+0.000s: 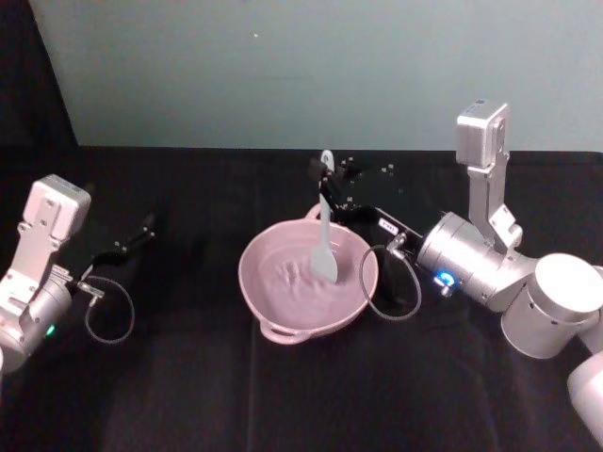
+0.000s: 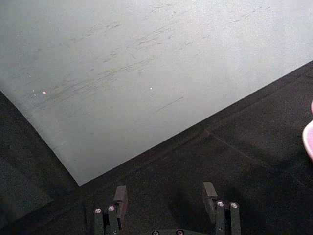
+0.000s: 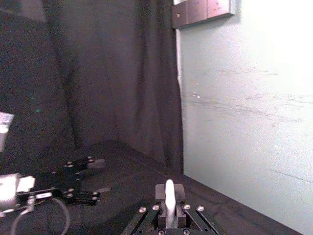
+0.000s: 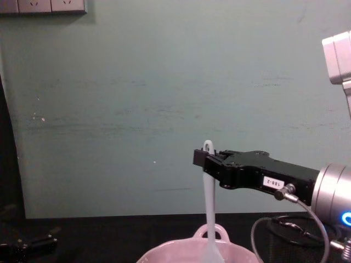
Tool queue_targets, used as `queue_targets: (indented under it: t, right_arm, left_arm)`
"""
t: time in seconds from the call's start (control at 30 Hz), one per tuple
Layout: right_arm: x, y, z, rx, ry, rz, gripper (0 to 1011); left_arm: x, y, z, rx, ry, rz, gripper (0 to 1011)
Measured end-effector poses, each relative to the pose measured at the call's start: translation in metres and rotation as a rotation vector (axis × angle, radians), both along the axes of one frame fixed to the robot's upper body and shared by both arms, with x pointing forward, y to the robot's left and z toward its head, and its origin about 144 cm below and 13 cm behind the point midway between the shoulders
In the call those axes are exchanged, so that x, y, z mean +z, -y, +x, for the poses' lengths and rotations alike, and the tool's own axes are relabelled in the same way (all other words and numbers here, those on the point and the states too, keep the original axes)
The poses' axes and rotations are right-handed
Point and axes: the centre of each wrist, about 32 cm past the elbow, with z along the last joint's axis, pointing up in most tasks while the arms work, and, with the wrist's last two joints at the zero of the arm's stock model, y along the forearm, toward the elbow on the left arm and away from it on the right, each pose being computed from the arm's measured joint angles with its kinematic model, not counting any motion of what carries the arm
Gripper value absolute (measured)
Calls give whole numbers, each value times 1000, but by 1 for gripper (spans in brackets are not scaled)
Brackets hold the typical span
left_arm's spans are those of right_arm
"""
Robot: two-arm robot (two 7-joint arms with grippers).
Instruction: Use the one hand to pick up the spoon and stir the clear water in the bowl.
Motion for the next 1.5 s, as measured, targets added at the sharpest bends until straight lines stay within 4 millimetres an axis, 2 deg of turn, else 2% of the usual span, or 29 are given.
queue_targets:
  t: [0.23, 0.43, 0.67, 0.83, 1.07, 1.2, 1.5]
  right_arm:
    - [-2, -12, -10, 36, -3, 12, 110]
    - [-5, -24, -10, 65, -14, 27, 110]
    - [-7, -41, 3, 85, -17, 46, 110]
    - [-7, -45, 16, 76, -15, 49, 110]
    - [-6, -35, 33, 29, -18, 41, 110]
    - [-6, -26, 36, -3, -19, 40, 110]
    - [-4, -4, 22, -49, -12, 32, 110]
  left_arm:
    - [0, 0, 0, 0, 0, 0, 1011]
    - [0, 0, 0, 0, 0, 0, 1011]
    - [0, 0, 0, 0, 0, 0, 1011]
    - [0, 0, 0, 0, 0, 0, 1011]
    - [0, 0, 0, 0, 0, 0, 1011]
    - [0, 0, 0, 0, 0, 0, 1011]
    - [0, 0, 0, 0, 0, 0, 1011]
